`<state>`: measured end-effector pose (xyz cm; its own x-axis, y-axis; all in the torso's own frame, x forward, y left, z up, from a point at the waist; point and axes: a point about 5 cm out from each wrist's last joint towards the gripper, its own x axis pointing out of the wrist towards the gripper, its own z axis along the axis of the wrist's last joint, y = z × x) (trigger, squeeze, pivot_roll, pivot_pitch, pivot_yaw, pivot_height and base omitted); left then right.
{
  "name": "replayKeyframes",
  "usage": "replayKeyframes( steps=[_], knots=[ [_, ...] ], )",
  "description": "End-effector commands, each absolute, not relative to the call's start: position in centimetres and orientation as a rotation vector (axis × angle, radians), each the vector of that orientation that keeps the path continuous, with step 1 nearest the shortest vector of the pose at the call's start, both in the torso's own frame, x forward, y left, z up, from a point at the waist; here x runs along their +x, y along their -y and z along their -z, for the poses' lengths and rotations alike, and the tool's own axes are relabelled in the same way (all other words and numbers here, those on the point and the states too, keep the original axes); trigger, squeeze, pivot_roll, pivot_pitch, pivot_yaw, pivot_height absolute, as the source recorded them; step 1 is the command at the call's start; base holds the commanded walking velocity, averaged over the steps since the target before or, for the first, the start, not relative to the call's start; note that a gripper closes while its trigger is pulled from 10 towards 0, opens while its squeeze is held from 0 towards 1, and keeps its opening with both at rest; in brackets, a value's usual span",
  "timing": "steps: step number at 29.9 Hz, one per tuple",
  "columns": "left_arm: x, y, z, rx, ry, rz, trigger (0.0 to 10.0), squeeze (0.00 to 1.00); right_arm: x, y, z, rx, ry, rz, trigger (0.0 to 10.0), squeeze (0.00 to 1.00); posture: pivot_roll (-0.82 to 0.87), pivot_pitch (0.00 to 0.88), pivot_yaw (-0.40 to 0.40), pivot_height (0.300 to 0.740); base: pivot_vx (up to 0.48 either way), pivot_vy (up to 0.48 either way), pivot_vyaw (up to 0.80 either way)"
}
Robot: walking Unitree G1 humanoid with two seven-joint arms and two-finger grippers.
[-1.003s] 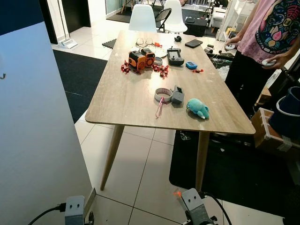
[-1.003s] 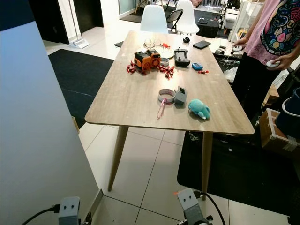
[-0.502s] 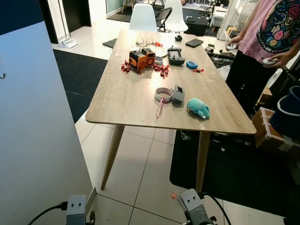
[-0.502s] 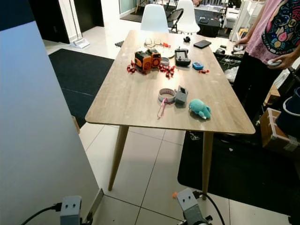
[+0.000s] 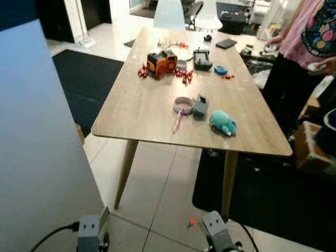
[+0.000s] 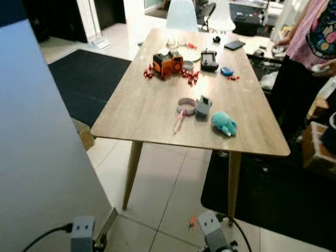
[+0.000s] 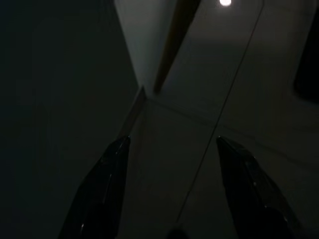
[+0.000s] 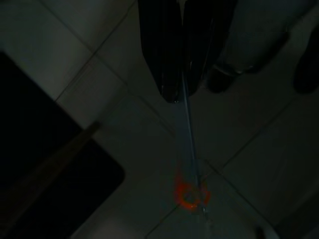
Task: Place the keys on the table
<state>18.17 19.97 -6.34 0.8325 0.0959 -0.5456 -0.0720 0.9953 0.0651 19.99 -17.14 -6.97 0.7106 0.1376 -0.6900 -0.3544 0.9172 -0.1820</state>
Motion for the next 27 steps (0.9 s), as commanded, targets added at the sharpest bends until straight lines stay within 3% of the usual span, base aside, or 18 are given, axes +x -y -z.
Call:
replayKeyframes(
  steps=[1,27],
  knots=[
    [17.22,-20.02,6.89,0.047,-0.617,-0.101,10.0,0.0,19.64,16.9,7.19,-0.309,-0.744,-0.281,10.0,0.0,0.06,0.069,-0.054,0.74,0.0,0.0,0.0],
    [17.14,-20.24,7.02,0.034,-0.633,-0.1,10.0,0.0,19.47,17.07,7.32,-0.323,-0.761,-0.292,10.0,0.0,0.06,0.065,-0.061,0.74,0.0,0.0,0.0]
  ],
)
